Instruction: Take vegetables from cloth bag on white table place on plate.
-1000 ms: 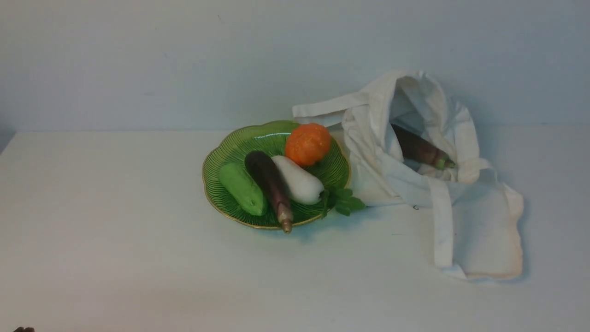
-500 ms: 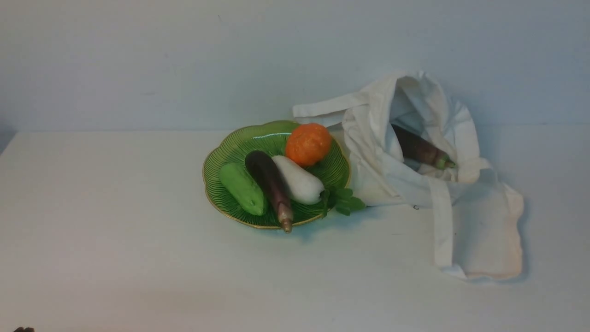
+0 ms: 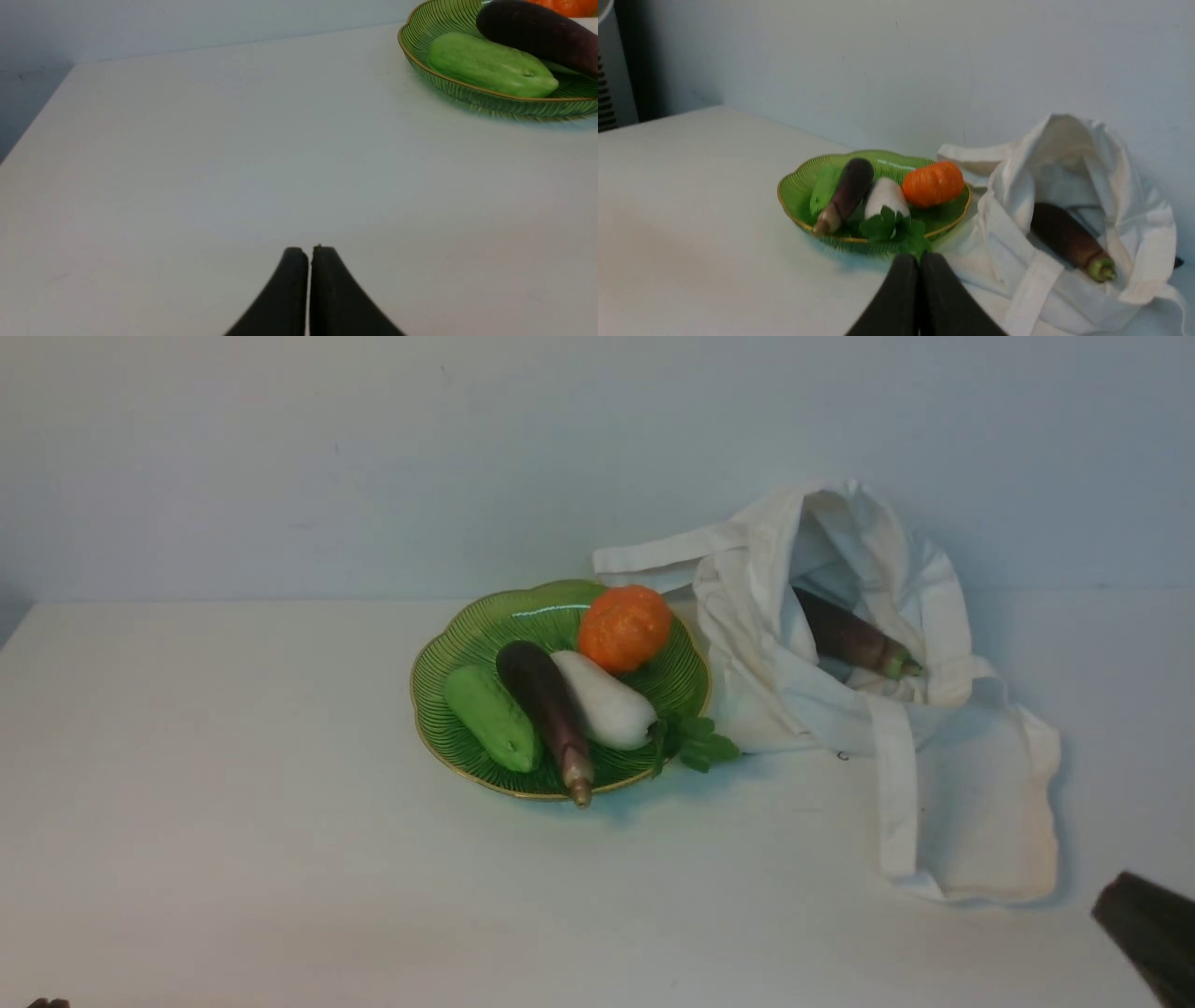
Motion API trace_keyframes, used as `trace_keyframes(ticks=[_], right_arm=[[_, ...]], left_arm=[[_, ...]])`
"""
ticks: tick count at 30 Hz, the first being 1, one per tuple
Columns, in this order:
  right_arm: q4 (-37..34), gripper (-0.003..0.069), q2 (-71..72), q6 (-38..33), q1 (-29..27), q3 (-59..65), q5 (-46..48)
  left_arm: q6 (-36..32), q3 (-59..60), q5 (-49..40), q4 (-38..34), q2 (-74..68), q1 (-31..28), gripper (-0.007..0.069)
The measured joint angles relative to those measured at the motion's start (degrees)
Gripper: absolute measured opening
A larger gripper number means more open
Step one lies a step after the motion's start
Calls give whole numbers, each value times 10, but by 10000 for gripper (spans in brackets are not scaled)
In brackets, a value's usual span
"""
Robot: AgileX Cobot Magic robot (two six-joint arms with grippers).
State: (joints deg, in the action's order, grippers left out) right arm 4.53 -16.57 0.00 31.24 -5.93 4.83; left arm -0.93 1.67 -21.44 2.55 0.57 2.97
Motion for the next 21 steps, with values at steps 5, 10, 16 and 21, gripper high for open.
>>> trace_keyframes(ticks=[5,10,16,21], right_arm=[[0,-15,0,0,0,8,28],[0,-15,0,0,0,10,34],[-5,-15,25,0,-3,32,54],[-12,-15,80,0,-71,68,87]], left_arm=[[0,0,0,0,0,0,-5],[0,0,0,0,0,0,-5],[0,0,0,0,0,0,-5],[0,0,0,0,0,0,-5]])
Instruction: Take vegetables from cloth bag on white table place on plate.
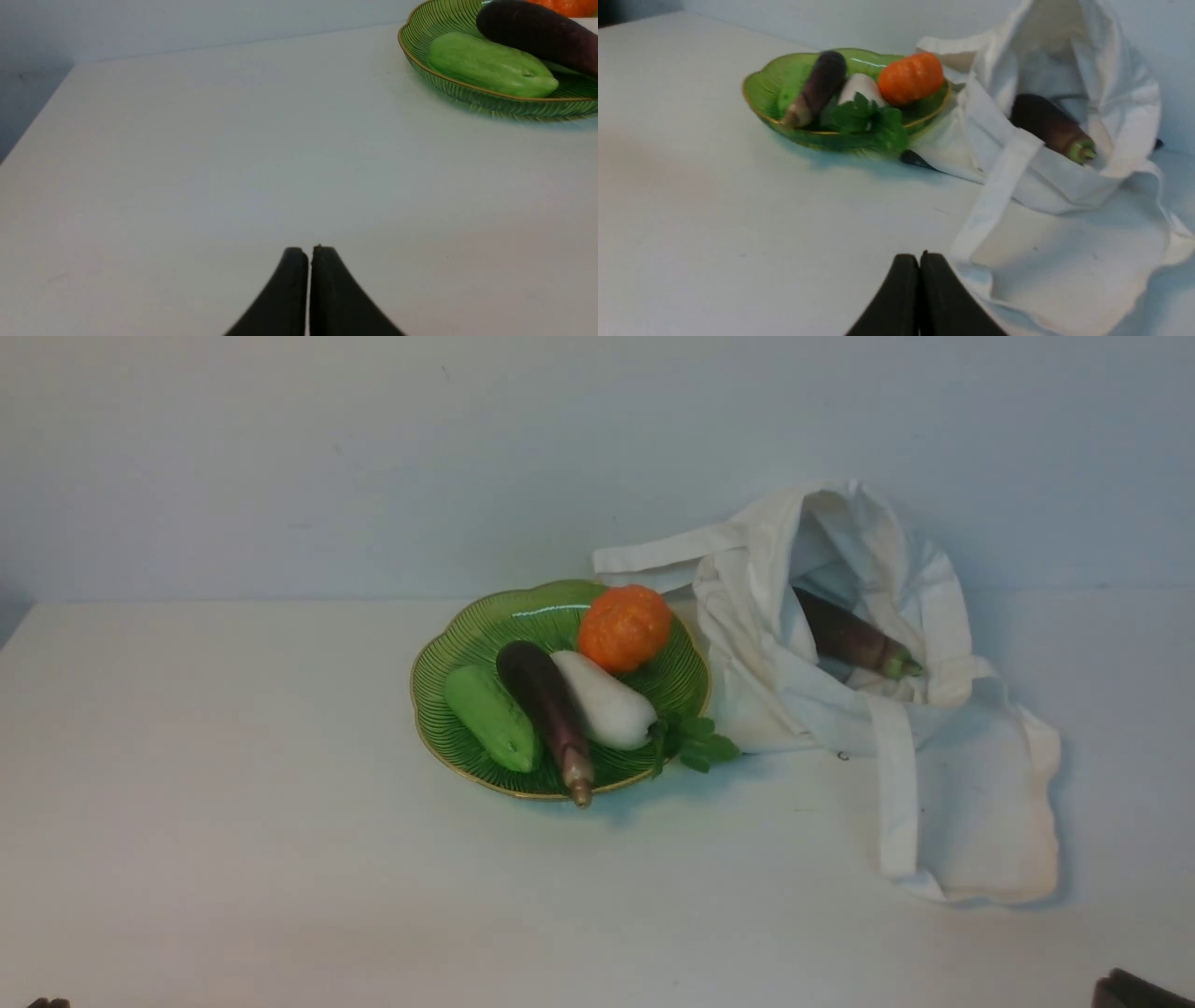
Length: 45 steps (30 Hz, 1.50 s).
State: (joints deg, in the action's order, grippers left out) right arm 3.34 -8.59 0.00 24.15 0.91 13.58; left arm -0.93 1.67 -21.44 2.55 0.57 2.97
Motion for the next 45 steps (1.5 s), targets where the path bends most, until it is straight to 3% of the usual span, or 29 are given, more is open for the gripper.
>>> trace_keyframes(ticks=[6,16,45], right_arm=[[-3,-15,66,0,-103,7,43],[-10,-15,92,0,-196,6,67],[-12,-15,92,0,-209,6,70]], left_arm=[[0,0,0,0,0,0,-5],[0,0,0,0,0,0,-5],[0,0,0,0,0,0,-5]])
